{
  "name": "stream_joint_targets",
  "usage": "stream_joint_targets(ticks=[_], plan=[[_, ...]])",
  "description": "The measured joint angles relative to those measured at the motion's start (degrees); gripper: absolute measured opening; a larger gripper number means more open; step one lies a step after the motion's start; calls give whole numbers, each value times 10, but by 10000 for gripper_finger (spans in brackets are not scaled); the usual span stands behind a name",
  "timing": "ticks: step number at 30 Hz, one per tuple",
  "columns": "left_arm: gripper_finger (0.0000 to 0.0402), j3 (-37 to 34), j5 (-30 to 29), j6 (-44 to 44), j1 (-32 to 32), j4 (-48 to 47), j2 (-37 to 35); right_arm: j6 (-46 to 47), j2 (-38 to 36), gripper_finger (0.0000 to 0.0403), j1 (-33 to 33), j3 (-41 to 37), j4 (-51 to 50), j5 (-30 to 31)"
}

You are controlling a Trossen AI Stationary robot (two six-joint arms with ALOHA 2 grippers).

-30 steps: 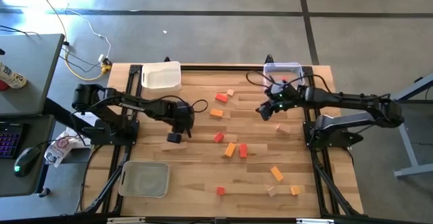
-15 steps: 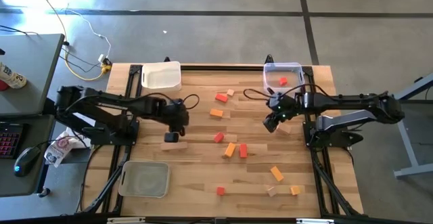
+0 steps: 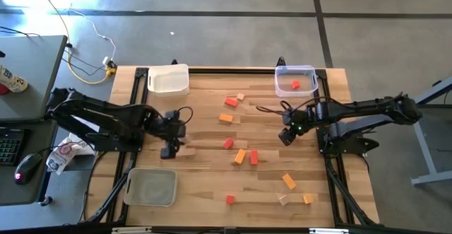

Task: Sort & place blocks by color
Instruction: Put the brown block into the gray bin

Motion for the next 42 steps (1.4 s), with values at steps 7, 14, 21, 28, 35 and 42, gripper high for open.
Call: stream_joint_targets(ticks=[7,14,21,28,35,42], plan=[[108,0,65,-115,-63,-66,-13,109,0,200,69,0,4,49],[108,0,108,-225,-145,-66,-14,165,0,200,125,0,57,102],[109,0,127,-349,-217,-66,-14,198,0,200,177,0,138,132],[109,-1,124,-438,-274,-64,-14,203,2,200,233,0,219,182],[110,-2,94,-466,-311,-47,2,245,18,200,279,0,245,186],[110,-3,93,-464,-316,-46,57,323,56,200,310,0,246,111]])
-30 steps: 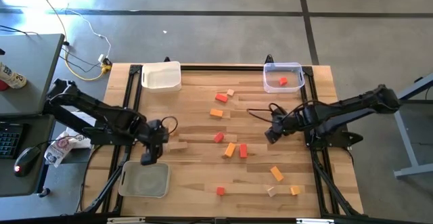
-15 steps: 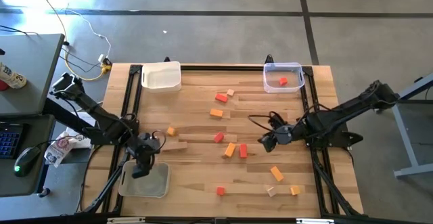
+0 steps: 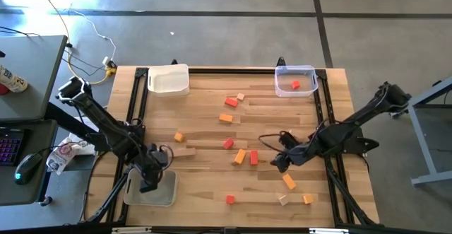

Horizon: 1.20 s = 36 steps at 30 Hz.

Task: Sort & place blocks by color
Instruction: Put the brown block into the gray bin, then put the yellow block into the white bin

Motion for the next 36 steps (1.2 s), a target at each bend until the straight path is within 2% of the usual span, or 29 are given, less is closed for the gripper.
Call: stream_joint_targets(ticks=[3,7,11,17,20,25,30,33,36], plan=[[111,0,9,4,0,0,23,34,12,200,10,0,1,-40],[111,0,11,4,0,1,41,54,20,200,19,0,1,-49],[112,0,17,-2,6,7,53,48,22,200,27,0,8,-22],[133,0,21,-25,16,7,59,5,22,200,37,0,72,12],[147,0,25,-27,21,7,59,-18,22,200,43,24,56,25],[165,0,34,-41,25,9,59,-45,24,200,54,110,-48,55],[178,0,37,-42,25,17,59,-52,45,200,63,207,-207,88],[181,0,46,-41,25,17,59,-30,71,200,63,251,-289,79],[180,0,70,-31,28,18,59,-3,106,200,63,274,-339,43]])
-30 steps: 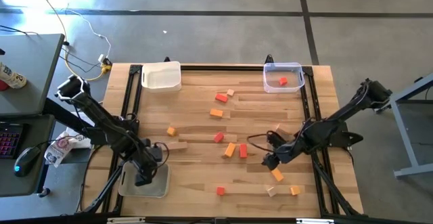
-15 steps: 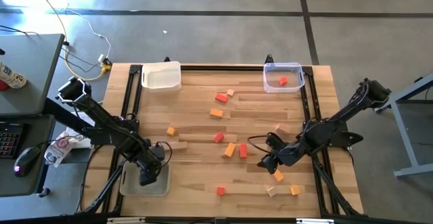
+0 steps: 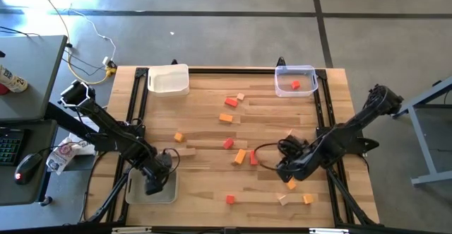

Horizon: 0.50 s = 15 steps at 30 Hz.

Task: Sort & place blocks by color
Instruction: Put the yellow block into the white bin

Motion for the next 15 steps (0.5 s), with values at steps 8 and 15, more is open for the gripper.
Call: stream_joint_targets(ticks=[8,15], plan=[[169,37,2,80,1,13,-5,41,92,200,0,3,-39,-99],[159,102,-44,180,1,14,-7,57,141,200,0,3,-34,-129]])
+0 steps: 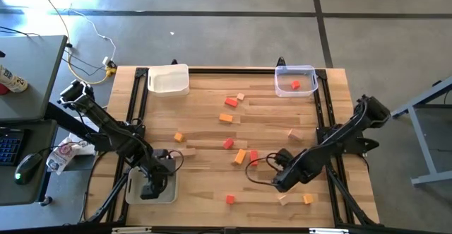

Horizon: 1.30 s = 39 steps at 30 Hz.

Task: Sort & place blocks by color
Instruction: Put the yellow block into the white bin

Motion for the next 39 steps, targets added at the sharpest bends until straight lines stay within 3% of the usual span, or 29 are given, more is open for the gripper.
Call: stream_joint_targets(ticks=[9,16,27,39], plan=[[159,32,-74,130,16,-1,0,2,56,200,0,0,7,-82],[159,33,-87,197,52,-2,0,-20,82,200,0,0,16,-108],[159,33,-89,239,90,-2,0,-16,128,200,0,0,24,-138],[159,33,-89,251,104,-3,0,0,135,200,0,-62,83,-160]])
